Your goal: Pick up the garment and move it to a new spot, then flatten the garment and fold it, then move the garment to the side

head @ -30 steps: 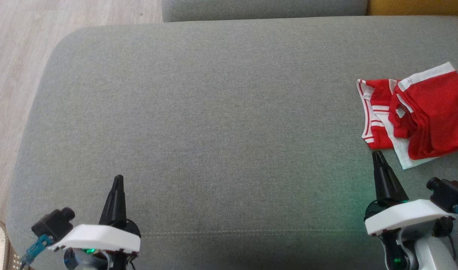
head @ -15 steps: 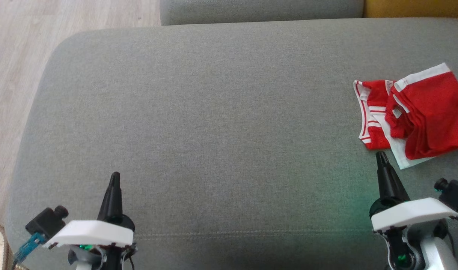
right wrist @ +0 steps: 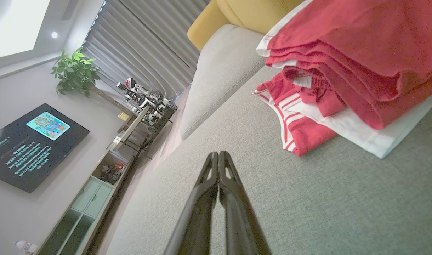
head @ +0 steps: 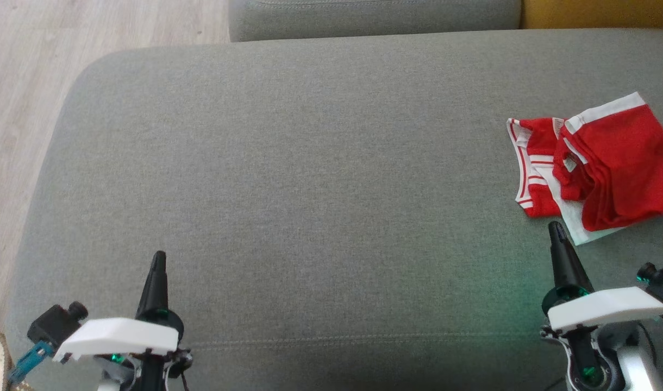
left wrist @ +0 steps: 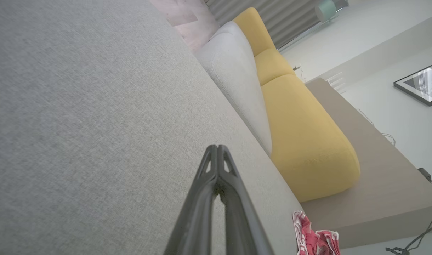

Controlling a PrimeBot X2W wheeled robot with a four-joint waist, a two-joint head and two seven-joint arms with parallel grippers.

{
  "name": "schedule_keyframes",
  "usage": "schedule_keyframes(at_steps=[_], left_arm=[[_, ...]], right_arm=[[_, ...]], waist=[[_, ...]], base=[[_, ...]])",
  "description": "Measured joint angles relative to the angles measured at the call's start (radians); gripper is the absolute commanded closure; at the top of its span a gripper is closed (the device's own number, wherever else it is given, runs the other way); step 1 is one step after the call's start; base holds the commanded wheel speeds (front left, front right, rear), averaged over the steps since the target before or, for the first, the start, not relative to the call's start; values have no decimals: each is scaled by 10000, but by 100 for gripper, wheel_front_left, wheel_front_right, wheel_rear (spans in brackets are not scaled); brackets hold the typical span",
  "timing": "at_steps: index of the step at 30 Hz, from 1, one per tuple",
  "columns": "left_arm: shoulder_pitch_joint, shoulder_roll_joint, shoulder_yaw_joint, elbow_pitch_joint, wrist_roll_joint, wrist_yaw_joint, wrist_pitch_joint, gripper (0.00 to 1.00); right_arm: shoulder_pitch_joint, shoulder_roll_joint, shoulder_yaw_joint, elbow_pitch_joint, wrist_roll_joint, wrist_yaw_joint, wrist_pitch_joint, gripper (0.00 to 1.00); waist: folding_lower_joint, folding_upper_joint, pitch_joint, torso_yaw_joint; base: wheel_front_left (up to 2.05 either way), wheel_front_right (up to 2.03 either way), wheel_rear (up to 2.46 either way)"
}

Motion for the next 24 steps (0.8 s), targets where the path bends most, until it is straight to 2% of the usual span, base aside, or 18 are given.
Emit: schedule_keyframes(at_steps=[24], left_arm=[[-182, 21, 368, 171, -2215, -163, 652, 100]], right_arm=[[-12, 2, -199, 134, 2721, 0, 646, 100]], waist=[[0, 0, -171, -123]], base=[[0, 0, 0]])
